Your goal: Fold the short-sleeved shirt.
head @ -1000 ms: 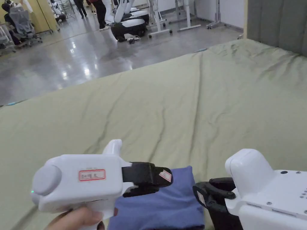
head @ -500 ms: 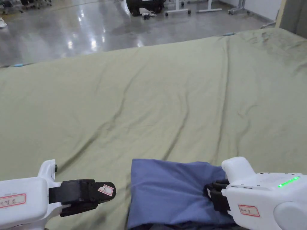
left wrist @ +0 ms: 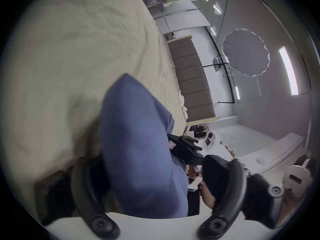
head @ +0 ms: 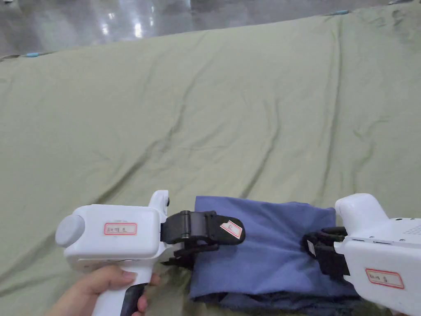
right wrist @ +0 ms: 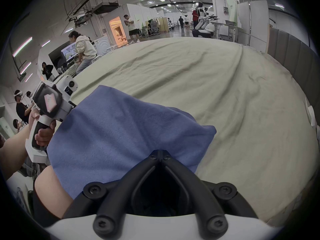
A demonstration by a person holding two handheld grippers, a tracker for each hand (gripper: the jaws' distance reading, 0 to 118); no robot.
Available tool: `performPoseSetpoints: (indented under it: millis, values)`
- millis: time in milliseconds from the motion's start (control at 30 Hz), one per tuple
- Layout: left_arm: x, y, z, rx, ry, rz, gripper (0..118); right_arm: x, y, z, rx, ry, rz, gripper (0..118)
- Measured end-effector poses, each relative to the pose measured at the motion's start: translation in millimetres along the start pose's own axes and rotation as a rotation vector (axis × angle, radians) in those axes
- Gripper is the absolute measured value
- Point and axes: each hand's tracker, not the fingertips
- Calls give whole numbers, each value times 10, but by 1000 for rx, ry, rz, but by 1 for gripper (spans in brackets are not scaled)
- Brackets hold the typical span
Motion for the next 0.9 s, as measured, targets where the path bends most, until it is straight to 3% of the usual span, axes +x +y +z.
performPoseSetpoints:
  millis: [33, 67, 100, 167, 300, 400, 533, 633, 900]
  values:
    - [34, 21, -35, -13, 106, -69, 92, -3, 5, 26, 4, 2, -6, 2]
    - [74, 15, -41, 2, 175, -117, 68, -2, 10, 54, 9, 8, -17, 2]
    - [41, 3, -42, 11, 208, -132, 24, 1, 16, 88, 17, 17, -36, 2]
    - [18, -7, 6, -4, 127, -10, 24, 6, 41, 170, 35, 55, -84, 2]
    - [249, -51, 377, 13, 204, -141, 24, -51, 88, 336, 51, 58, -84, 2]
    - [357, -94, 913, 38, 254, -137, 24, -132, 117, 483, 81, 54, -55, 2]
    - [392, -111, 1825, 97, 438, -166, 24, -279, 160, 641, 117, 84, -50, 2]
    - [272, -86, 2435, 146, 535, -102, 24, -440, 203, 659, 126, 92, -12, 2]
    - [21, -46, 3719, 115, 989, -85, 24, -927, 365, 462, 92, 140, 74, 2]
